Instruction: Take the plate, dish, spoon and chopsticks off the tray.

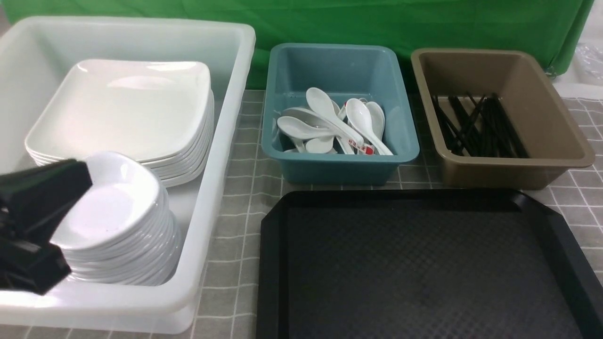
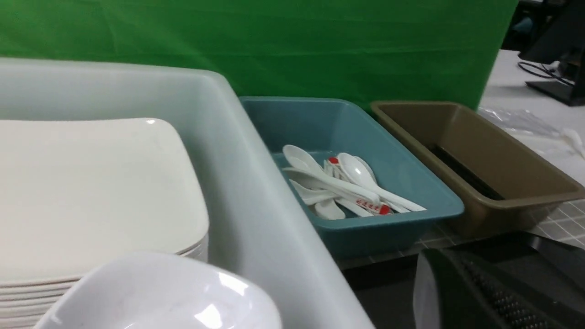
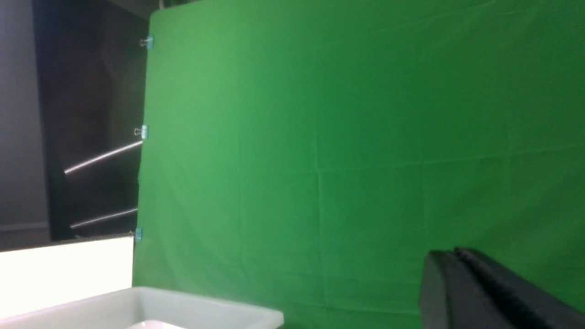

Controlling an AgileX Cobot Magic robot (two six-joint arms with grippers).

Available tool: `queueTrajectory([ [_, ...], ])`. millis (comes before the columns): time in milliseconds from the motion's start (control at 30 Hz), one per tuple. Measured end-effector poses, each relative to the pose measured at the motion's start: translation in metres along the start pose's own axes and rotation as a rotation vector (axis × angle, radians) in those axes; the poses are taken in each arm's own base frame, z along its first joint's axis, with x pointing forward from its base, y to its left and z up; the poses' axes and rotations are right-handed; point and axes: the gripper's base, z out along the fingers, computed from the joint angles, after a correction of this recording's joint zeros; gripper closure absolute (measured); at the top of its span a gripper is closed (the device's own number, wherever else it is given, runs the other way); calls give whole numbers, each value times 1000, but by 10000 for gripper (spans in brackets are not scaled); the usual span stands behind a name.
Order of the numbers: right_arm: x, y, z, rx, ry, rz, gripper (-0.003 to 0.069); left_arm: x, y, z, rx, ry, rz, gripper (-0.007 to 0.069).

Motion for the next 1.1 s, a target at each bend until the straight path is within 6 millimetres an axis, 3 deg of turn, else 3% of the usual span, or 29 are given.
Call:
queueTrajectory([
  [67, 1, 0, 0, -1, 1, 0, 607, 6, 4, 1, -24, -27, -23, 622],
  [433, 0, 0, 0, -3, -13, 0, 581, -4, 8, -1, -76, -147, 20, 622],
  [867, 0, 0, 0, -2, -13, 1, 543, -4, 9, -1, -107, -130, 355, 622],
  [1100, 0, 0, 0, -2, -13, 1, 531, 7, 12, -9, -114, -144, 210, 622],
])
